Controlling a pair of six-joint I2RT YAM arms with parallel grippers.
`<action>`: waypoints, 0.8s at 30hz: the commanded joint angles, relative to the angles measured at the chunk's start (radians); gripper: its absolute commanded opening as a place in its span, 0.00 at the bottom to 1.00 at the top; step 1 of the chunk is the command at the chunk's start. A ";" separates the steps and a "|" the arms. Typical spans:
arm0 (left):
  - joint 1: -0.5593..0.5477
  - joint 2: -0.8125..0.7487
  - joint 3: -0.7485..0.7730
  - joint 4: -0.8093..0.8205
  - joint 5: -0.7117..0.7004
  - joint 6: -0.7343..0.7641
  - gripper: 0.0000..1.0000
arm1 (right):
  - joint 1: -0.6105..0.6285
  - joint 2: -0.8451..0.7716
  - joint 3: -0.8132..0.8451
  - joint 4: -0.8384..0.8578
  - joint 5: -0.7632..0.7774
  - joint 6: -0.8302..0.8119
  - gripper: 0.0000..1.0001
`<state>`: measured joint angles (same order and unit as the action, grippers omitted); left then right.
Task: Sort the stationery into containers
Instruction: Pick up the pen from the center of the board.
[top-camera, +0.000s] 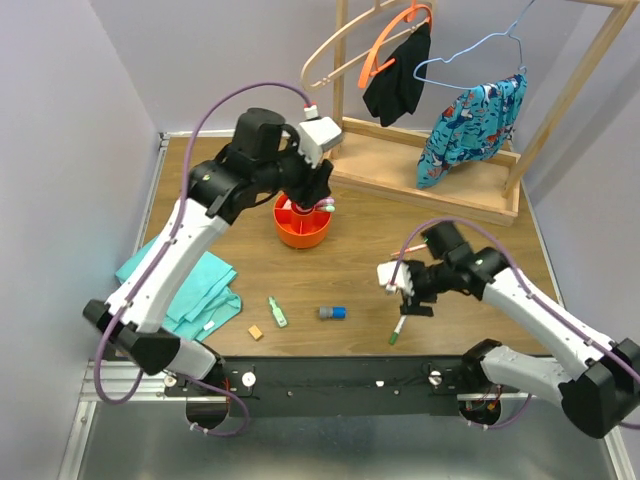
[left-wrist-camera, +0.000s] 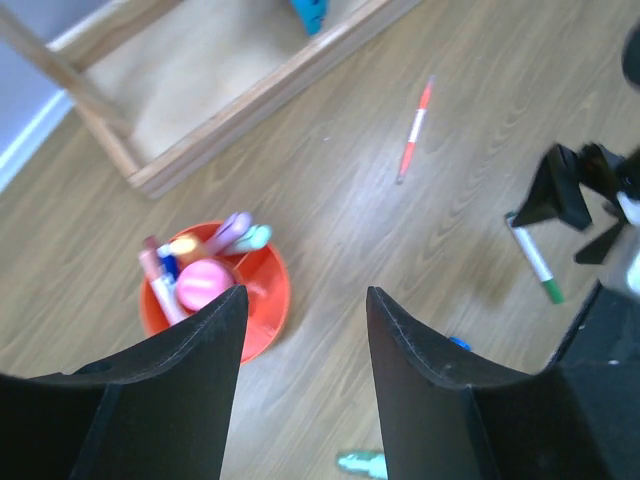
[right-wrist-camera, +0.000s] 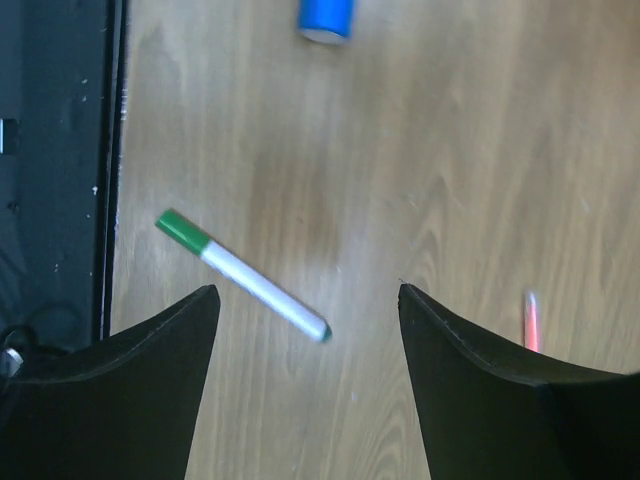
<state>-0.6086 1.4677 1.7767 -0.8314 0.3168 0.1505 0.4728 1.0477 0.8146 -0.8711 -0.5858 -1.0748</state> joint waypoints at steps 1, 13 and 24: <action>0.118 -0.062 -0.075 -0.031 -0.067 0.047 0.60 | 0.217 -0.006 -0.115 0.195 0.181 -0.079 0.79; 0.340 -0.090 -0.145 -0.018 -0.015 -0.006 0.60 | 0.274 0.147 -0.120 0.113 0.127 -0.301 0.62; 0.411 -0.083 -0.206 0.011 0.021 -0.043 0.61 | 0.309 0.146 -0.160 -0.029 0.090 -0.459 0.57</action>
<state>-0.2237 1.3941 1.5784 -0.8463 0.2989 0.1371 0.7681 1.2011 0.6796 -0.7895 -0.4580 -1.4418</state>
